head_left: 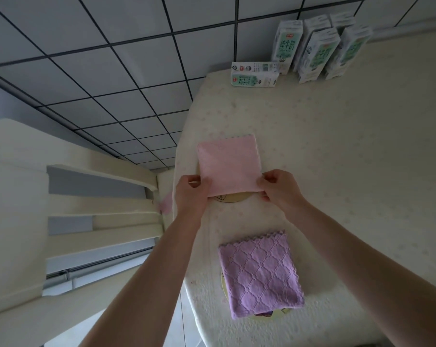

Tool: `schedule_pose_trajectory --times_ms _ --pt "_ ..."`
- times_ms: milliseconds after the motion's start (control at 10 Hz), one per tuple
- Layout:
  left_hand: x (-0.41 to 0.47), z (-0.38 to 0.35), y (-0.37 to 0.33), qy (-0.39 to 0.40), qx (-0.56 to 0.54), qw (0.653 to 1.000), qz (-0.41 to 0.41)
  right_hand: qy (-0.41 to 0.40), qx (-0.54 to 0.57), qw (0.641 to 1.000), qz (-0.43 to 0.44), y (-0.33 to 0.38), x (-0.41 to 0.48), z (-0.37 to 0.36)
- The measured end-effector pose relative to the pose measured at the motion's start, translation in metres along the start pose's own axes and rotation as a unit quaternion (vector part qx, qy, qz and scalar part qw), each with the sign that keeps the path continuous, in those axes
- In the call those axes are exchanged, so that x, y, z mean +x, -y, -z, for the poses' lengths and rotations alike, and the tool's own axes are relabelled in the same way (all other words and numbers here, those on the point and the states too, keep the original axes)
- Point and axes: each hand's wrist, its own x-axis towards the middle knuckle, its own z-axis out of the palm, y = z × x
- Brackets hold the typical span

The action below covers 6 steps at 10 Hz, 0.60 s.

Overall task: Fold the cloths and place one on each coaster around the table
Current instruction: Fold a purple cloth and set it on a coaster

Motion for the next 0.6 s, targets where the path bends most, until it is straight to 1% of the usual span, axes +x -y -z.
schedule_pose_trajectory --times_ms 100,200,300,400,600 --pt "0.001 0.002 0.003 -0.017 0.013 1.0 -0.005 -0.014 -0.05 0.998 0.019 -0.002 -0.004 -0.002" --pt "0.0 0.003 0.006 -0.016 0.041 0.999 -0.015 -0.033 -0.126 0.99 0.057 -0.002 -0.008 -0.001" --pt "-0.005 0.007 0.009 -0.018 0.072 0.997 -0.016 -0.05 -0.154 0.982 0.097 -0.003 -0.011 -0.002" --pt "-0.01 0.011 0.011 -0.011 0.102 0.994 -0.024 -0.045 -0.181 0.977 0.108 -0.004 -0.018 0.001" --pt "-0.022 0.028 0.025 0.0 0.137 0.99 -0.014 -0.046 -0.21 0.973 0.083 -0.021 -0.039 0.015"
